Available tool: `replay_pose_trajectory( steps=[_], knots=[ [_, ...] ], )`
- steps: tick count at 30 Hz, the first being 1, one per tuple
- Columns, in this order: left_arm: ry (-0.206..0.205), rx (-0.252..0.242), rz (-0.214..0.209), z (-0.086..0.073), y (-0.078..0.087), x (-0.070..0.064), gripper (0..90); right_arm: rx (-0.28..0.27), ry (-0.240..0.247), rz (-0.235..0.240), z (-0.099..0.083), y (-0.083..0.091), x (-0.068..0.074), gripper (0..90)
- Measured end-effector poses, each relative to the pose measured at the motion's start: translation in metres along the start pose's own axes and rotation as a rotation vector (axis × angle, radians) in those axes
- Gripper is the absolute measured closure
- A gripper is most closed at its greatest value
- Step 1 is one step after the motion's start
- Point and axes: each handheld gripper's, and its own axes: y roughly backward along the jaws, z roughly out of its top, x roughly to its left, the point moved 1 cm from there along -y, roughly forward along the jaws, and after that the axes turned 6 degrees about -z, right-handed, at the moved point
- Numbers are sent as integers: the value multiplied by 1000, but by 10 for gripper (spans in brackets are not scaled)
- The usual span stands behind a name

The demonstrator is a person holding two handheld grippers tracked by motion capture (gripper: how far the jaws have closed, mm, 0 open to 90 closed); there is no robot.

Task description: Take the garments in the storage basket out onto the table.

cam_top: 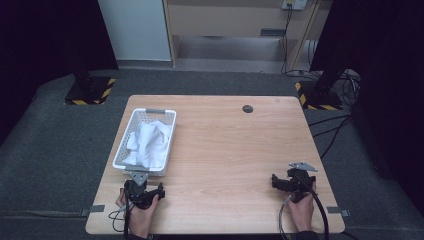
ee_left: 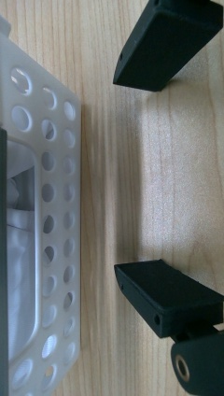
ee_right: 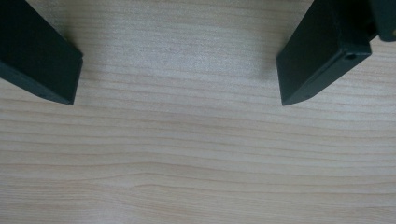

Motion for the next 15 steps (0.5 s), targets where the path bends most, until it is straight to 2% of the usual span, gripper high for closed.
replay_pose_trajectory(
  steps=[4, 9, 15],
  knots=[
    [-4, 0, 1, 0, 0, 0, 86, 0, 0, 0, 0, 0, 0, 3],
    [-16, -6, -12, 0, 3, -2, 145, 1, -2, 0, 0, 0, 0, 3],
    [-16, -53, -10, 3, 14, -3, 143, 0, 0, 0, 0, 0, 0, 3]
  ],
)
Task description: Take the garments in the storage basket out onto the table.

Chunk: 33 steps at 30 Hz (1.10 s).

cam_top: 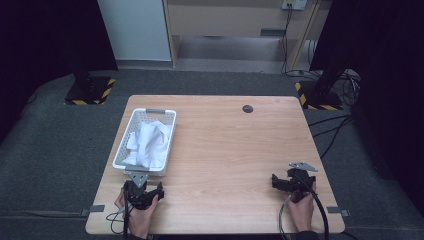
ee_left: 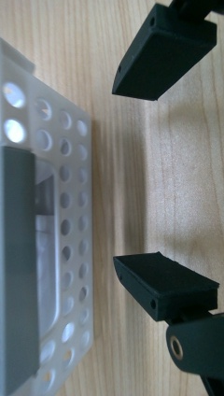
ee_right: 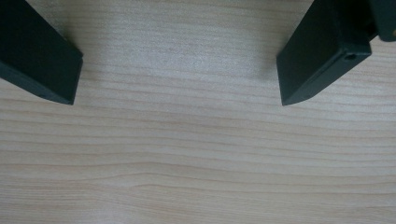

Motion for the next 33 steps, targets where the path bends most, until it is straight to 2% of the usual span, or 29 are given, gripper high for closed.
replay_pose_trajectory(
  steps=[13, 20, 33],
  knots=[
    [13, -23, -34, 4, 9, -3, 143, 0, 0, 0, 0, 0, 0, 3],
    [27, -60, -67, 9, 19, -7, 143, 0, 0, 0, 0, 0, 0, 3],
    [22, -98, -78, 15, 30, -11, 144, 0, 0, 0, 0, 0, 0, 2]
  ],
)
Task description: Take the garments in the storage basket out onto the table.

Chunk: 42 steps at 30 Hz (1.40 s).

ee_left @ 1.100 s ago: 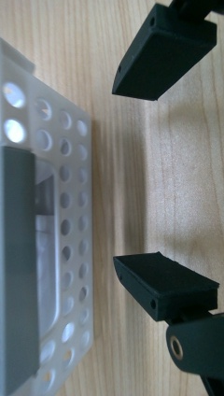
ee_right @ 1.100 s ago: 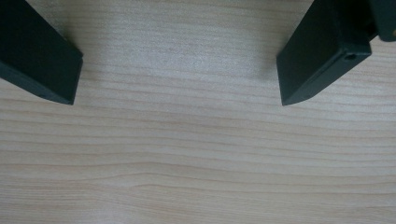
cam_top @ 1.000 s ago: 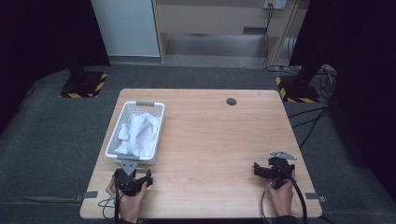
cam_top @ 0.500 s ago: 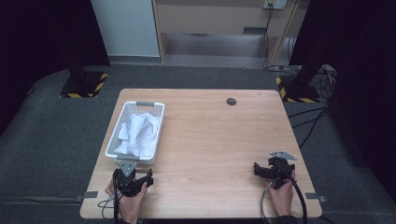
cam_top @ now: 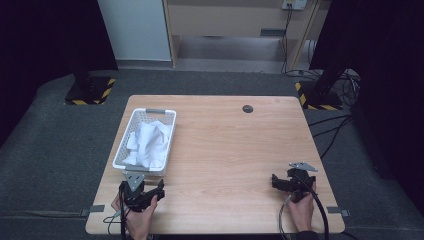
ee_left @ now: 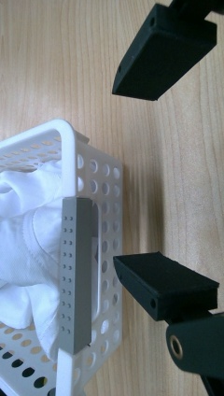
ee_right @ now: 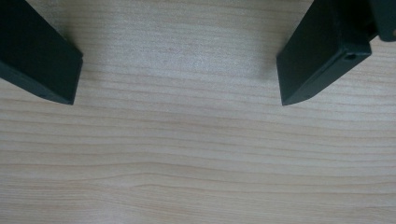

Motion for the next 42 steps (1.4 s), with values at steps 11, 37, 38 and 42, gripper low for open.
replay_pose_trajectory(
  steps=[11, 37, 38, 42],
  knots=[
    [1, -35, -22, 9, 11, -5, 143, 1, -2, 0, 0, 0, 0, 3],
    [4, -102, -70, 28, 38, -17, 140, 0, 0, 0, 0, 0, 0, 2],
    [5, -105, -72, 28, 39, -17, 140, 1, -1, 0, 0, 0, 0, 3],
    [8, -110, -78, 32, 42, -17, 138, 0, -1, 0, 0, 0, 0, 3]
  ],
)
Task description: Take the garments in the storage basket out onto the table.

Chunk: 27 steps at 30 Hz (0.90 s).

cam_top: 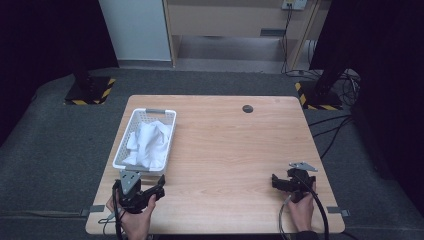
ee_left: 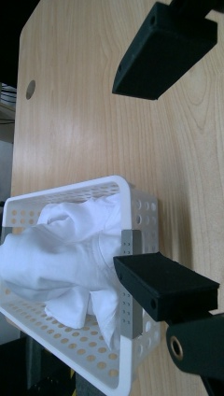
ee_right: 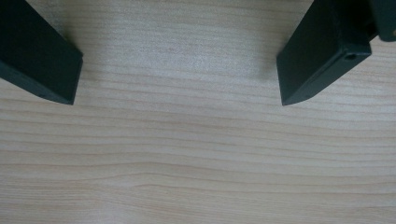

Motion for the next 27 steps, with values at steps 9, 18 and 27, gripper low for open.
replay_pose_trajectory(
  steps=[9, 18, 27],
  knots=[
    [11, -11, -19, 8, 5, -2, 137, 0, 0, 0, 0, 0, 0, 3],
    [35, -47, -38, 25, 7, -3, 134, 0, 0, 0, 0, 0, 0, 3],
    [60, -64, -41, 33, 11, 2, 129, 0, 1, 0, 0, 0, 0, 3]
  ],
)
